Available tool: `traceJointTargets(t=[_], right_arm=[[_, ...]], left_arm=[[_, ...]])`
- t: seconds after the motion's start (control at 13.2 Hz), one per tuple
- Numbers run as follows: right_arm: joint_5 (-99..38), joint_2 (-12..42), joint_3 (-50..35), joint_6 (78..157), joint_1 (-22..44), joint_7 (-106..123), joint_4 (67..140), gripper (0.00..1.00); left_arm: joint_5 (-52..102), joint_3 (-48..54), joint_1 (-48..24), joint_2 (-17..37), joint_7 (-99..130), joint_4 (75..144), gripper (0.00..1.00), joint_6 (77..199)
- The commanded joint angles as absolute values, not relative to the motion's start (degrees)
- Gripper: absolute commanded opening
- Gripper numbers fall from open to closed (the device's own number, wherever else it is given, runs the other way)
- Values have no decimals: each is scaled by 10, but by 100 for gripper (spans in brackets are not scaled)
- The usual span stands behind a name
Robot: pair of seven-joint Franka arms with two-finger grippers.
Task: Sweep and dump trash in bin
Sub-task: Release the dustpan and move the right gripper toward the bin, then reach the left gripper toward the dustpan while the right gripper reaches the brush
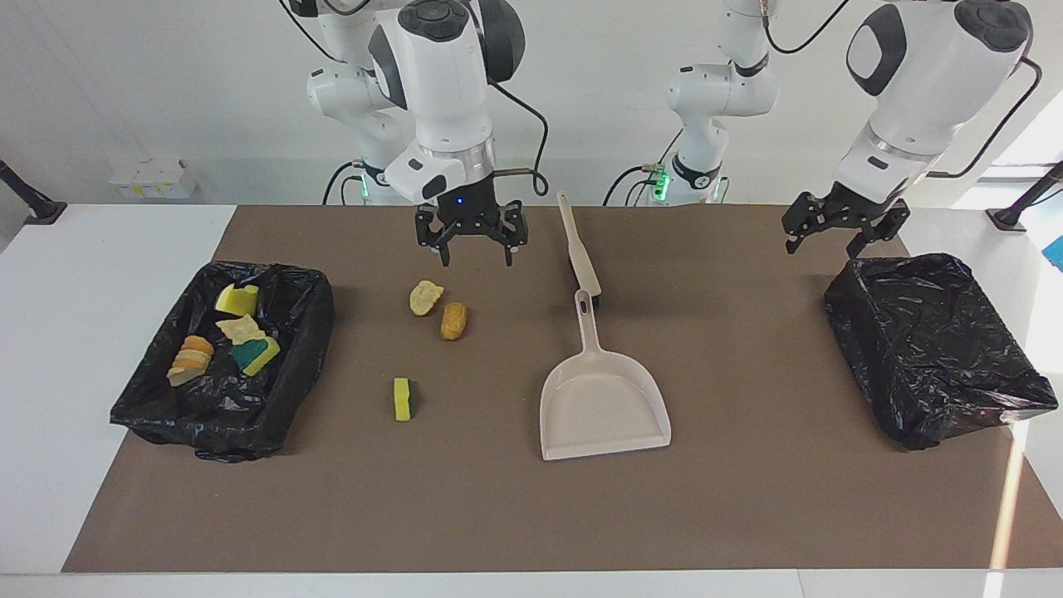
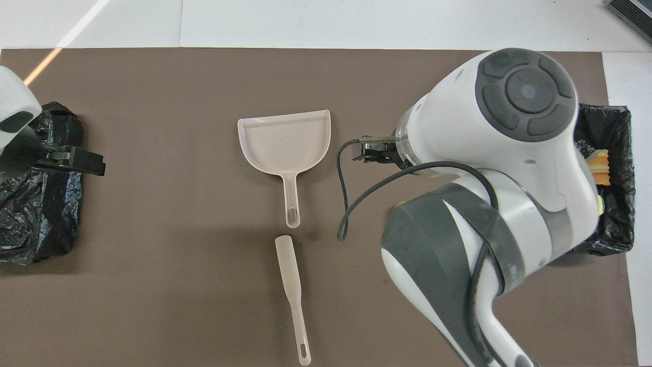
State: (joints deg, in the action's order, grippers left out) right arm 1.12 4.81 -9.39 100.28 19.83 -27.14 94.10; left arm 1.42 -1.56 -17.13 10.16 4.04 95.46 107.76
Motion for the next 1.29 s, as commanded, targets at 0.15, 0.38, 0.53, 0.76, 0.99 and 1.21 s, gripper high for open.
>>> traceJointTargets(t=[0.15,0.38,0.53,0.76,0.99,1.21], right_arm=[[-33,-22,-97,1081,250,-266,1085,100],[-45,-19,-97,1106,285,-312,1116,100],[-64,-23,-97,1148,298,-327,1149,100],[-64,-12,-97,1194,342,-363,1183,100],[-64,-4,-97,1230,380,-392,1216,100],[-64,-2,-97,1271,404,-403,1253,100]], left_arm=[[15,-24,-236,162,141,952,100,1171],[15,-24,-282,192,193,954,100,1200],[15,-24,-309,197,211,972,100,1205],[15,-23,-348,182,283,1035,100,1249],[16,-22,-373,166,307,1082,90,1270],[16,-23,-378,163,322,1088,82,1274]])
